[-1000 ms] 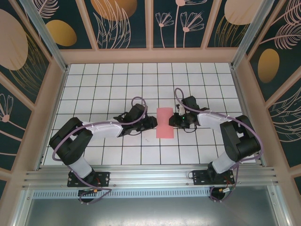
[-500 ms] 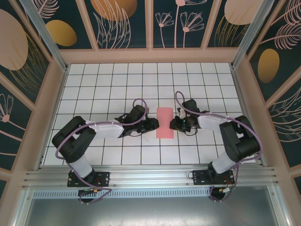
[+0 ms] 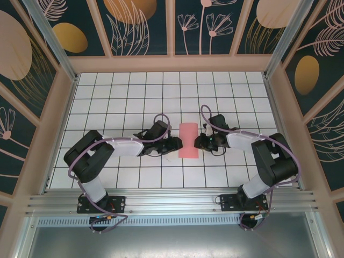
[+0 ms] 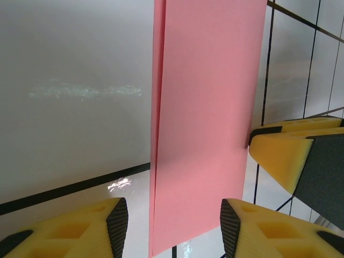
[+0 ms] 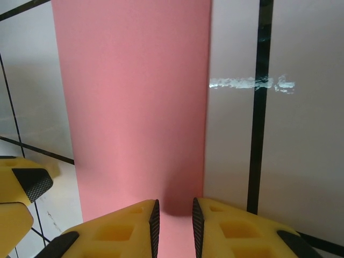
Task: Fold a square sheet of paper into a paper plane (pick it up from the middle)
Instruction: Fold the triangle a second time at the center of the table.
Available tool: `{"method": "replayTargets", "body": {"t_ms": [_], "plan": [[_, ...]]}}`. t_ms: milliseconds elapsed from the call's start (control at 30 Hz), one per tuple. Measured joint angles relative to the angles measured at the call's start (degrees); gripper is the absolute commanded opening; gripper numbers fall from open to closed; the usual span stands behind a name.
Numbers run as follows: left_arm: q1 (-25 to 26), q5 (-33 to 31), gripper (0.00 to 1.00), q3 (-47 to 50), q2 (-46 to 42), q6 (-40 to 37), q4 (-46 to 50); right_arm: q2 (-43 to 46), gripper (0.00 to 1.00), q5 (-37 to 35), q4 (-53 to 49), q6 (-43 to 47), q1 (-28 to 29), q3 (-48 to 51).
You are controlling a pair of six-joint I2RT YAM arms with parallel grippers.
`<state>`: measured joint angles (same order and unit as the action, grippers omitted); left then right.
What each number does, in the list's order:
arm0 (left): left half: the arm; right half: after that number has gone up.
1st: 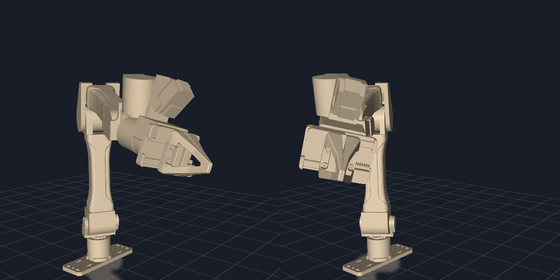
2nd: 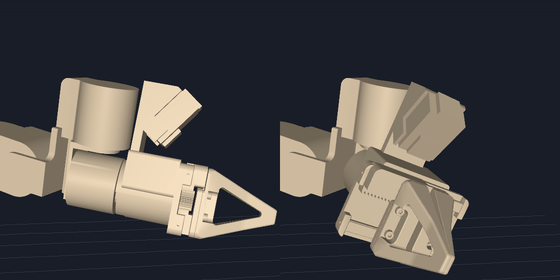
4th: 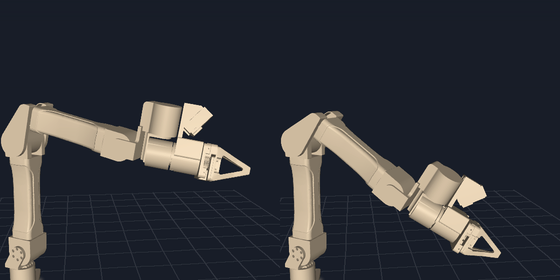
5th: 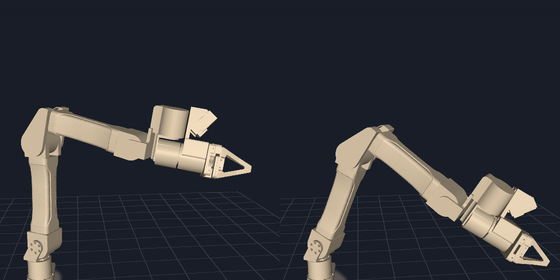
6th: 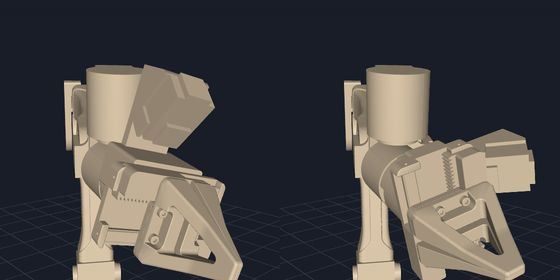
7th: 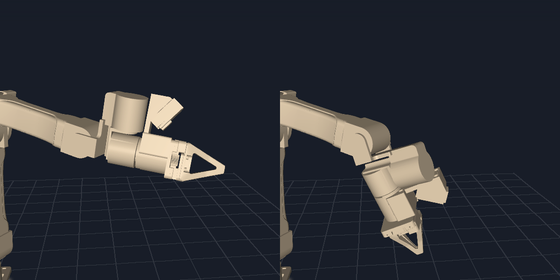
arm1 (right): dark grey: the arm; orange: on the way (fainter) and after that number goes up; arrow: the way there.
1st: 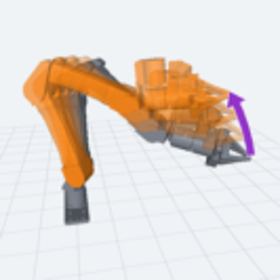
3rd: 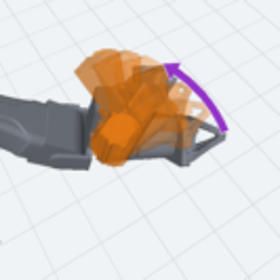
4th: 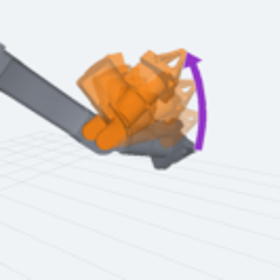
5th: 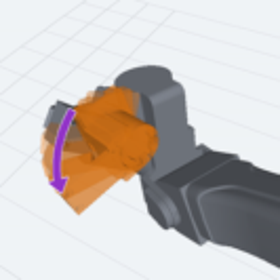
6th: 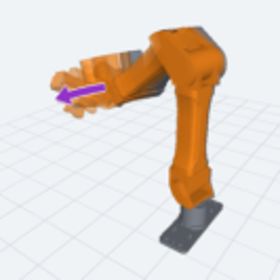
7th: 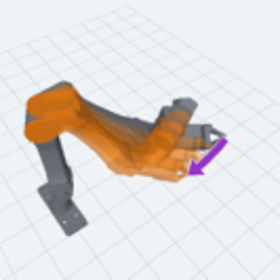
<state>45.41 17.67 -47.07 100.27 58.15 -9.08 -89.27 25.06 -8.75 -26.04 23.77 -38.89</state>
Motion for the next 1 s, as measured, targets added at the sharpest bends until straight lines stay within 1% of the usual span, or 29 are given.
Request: {"method": "replayTargets", "body": {"t_ms": [567,1000], "plan": [[1.6,2.8,0.46,-1.3,1.7,-0.2,1.2,0.7,0.25,0.0,1.6,-1.3,0.0,1.3],[1.6,3.3,0.47,-1.9,2.5,-0.2,1.2,0.7,0.25,0.0,2.1,-1.3,-0.1,1.6]]}}
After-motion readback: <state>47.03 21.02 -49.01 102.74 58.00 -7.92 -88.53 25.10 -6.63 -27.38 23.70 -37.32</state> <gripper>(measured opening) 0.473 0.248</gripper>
